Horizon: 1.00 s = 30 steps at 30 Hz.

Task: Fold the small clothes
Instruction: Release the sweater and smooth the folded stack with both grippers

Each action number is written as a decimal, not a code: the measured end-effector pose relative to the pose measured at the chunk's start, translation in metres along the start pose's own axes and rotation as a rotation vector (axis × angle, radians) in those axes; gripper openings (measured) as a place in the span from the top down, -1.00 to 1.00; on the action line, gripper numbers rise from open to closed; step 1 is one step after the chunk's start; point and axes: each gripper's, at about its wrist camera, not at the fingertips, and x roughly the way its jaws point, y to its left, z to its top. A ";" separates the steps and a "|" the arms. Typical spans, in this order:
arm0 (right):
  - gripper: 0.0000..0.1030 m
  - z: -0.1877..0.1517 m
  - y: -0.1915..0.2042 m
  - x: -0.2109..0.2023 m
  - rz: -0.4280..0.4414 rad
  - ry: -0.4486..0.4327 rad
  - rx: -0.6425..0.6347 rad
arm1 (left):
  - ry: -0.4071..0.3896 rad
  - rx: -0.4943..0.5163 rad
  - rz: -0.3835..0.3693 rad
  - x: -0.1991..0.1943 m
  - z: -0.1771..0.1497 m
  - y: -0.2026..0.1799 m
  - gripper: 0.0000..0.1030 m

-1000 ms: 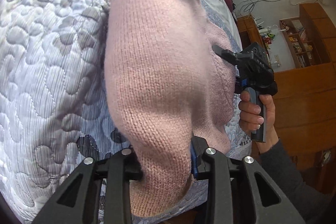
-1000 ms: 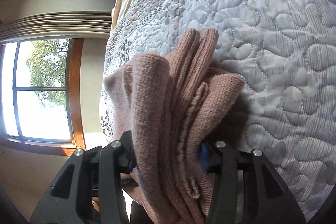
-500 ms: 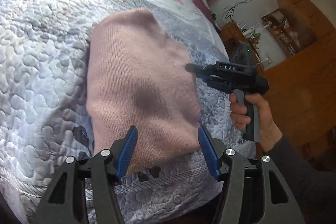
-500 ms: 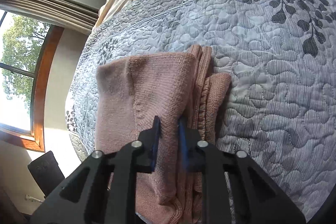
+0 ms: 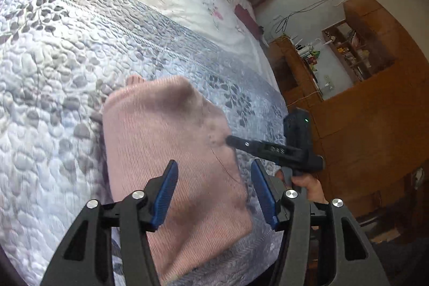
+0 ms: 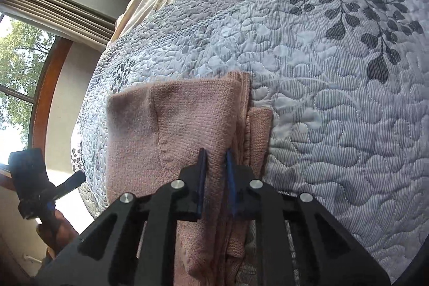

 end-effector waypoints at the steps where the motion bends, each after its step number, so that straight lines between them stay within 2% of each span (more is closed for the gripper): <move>1: 0.70 0.003 0.006 -0.006 -0.011 -0.027 -0.016 | 0.018 -0.020 0.003 0.009 0.014 0.011 -0.08; 5: 0.70 0.012 0.025 -0.012 -0.033 -0.075 -0.083 | 0.092 -0.054 0.047 0.048 0.041 0.040 -0.05; 7: 0.70 0.013 0.022 0.007 -0.029 -0.019 -0.082 | 0.099 -0.072 0.053 0.057 0.045 0.048 0.00; 9: 0.87 0.010 0.009 0.032 -0.065 0.048 -0.064 | 0.102 -0.076 0.065 0.062 0.043 0.050 0.09; 10: 1.00 0.009 0.004 0.039 -0.099 0.045 -0.078 | 0.102 -0.079 0.076 0.062 0.041 0.051 0.19; 13: 1.00 0.009 0.004 0.030 -0.090 0.042 -0.060 | 0.104 -0.055 0.107 0.048 0.040 0.039 0.23; 14: 0.89 0.007 0.012 0.021 -0.092 0.036 -0.081 | 0.091 -0.034 0.069 0.037 0.038 0.029 0.22; 16: 0.88 -0.006 0.033 0.000 -0.077 0.031 -0.142 | 0.094 0.026 0.016 0.017 0.025 0.008 0.22; 18: 0.88 -0.026 0.052 -0.012 -0.050 0.055 -0.203 | 0.132 0.077 0.012 0.010 0.005 -0.004 0.22; 19: 0.88 -0.036 0.058 -0.011 -0.050 0.079 -0.225 | 0.160 0.090 0.046 0.014 -0.005 -0.003 0.22; 21: 0.91 -0.052 0.059 0.007 -0.121 0.136 -0.262 | 0.206 0.077 0.119 0.028 -0.019 0.010 0.22; 22: 1.00 -0.058 0.052 0.017 -0.159 0.162 -0.271 | 0.212 0.061 0.133 0.034 -0.023 0.017 0.22; 23: 1.00 -0.060 0.044 0.023 -0.178 0.164 -0.272 | 0.214 0.045 0.134 0.037 -0.026 0.022 0.26; 25: 1.00 -0.059 0.028 0.021 -0.147 0.154 -0.201 | 0.199 0.028 0.136 0.039 -0.029 0.025 0.35; 28: 1.00 -0.061 0.037 0.011 -0.177 0.145 -0.198 | 0.178 0.036 0.165 0.030 -0.033 0.015 0.31; 30: 1.00 -0.067 0.051 -0.004 -0.169 0.126 -0.223 | 0.149 0.054 0.112 0.010 -0.039 0.001 0.26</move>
